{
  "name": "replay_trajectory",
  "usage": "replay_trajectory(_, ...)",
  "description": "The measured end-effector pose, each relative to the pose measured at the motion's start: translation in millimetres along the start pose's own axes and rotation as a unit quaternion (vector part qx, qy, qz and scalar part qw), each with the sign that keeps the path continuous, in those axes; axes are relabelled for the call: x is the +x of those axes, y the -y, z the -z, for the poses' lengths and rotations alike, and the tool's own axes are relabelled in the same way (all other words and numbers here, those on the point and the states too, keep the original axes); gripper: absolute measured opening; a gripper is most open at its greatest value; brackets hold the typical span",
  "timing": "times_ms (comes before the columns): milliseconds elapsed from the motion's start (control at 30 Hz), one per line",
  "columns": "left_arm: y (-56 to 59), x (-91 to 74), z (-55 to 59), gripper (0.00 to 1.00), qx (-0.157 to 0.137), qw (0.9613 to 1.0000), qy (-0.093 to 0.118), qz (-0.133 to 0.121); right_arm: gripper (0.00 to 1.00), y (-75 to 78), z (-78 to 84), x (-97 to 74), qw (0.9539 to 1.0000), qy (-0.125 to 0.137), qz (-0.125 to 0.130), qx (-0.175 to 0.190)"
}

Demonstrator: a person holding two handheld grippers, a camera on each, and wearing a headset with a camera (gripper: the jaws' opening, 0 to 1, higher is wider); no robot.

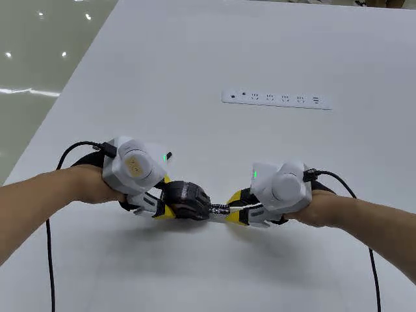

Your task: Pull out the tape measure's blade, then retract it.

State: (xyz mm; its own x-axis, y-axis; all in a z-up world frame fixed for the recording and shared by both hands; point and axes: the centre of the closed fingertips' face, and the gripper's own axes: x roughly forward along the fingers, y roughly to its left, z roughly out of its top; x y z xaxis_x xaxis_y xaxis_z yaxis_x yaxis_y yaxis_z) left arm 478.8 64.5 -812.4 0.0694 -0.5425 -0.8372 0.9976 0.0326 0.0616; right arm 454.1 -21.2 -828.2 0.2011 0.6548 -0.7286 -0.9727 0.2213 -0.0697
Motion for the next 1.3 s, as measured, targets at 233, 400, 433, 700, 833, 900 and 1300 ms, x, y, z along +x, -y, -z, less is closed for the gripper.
replay_trajectory(233,0.5,-0.3,-1.0,0.29,-0.003,1.0000,0.002,-0.002,0.13,0.5,3.4,-3.6,1.0000,-0.002,0.001,-0.002)
replay_trajectory(400,0.4,-0.4,-1.3,0.29,-0.003,1.0000,0.003,-0.002,0.13,0.6,5.4,-6.0,1.0000,-0.004,0.001,-0.004)
replay_trajectory(433,0.5,-0.4,-1.4,0.29,-0.004,1.0000,0.003,-0.002,0.13,0.5,5.7,-6.4,1.0000,-0.004,0.001,-0.004)
replay_trajectory(700,1.4,-0.6,-1.9,0.29,-0.007,1.0000,0.006,-0.002,0.13,0.4,9.3,-10.8,1.0000,-0.005,0.000,-0.004)
replay_trajectory(833,1.5,-0.4,-2.1,0.29,-0.007,1.0000,0.006,-0.002,0.13,0.4,11.9,-13.6,1.0000,-0.006,0.000,-0.004)
replay_trajectory(900,1.3,-0.5,-1.9,0.29,-0.007,1.0000,0.005,-0.002,0.13,1.1,13.3,-15.0,1.0000,-0.006,0.000,-0.003)
replay_trajectory(1300,1.1,-0.9,-1.3,0.29,-0.009,0.9999,0.005,-0.002,0.13,1.1,18.4,-21.1,1.0000,-0.007,0.000,-0.003)
